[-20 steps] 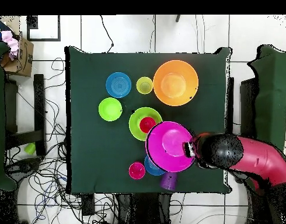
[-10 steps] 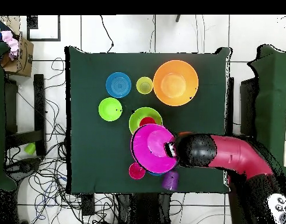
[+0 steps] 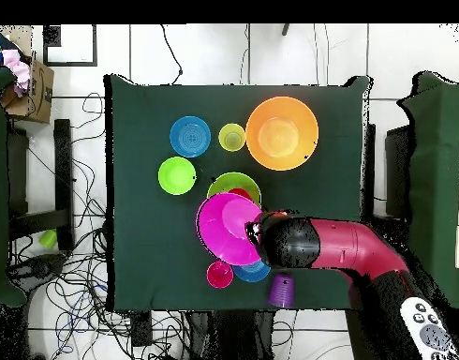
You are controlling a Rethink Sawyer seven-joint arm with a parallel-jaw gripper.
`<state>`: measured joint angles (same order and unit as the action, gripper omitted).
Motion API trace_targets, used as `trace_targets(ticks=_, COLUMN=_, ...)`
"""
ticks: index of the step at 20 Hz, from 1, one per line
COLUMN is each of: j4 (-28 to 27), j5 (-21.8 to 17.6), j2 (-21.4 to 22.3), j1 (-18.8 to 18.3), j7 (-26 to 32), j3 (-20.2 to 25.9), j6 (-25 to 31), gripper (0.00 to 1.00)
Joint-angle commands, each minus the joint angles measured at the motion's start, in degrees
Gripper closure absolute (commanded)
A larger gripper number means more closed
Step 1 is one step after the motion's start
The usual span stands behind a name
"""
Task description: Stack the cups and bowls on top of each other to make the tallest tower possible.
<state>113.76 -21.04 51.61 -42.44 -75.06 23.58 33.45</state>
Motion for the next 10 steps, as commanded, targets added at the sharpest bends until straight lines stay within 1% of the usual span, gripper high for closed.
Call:
trace_targets(ticks=1, j4=-0.7, j5=-1.0, j2=-7.4, j1=1.7, j7=-8.2, j3=-1.8, j6=-4.6, gripper=1.00)
trace_targets(ticks=10, j4=-1.2, j5=0.8, j2=-8.1, j1=0.4, j7=-5.6, j3=0.0, j6=-2.1, gripper=1.00)
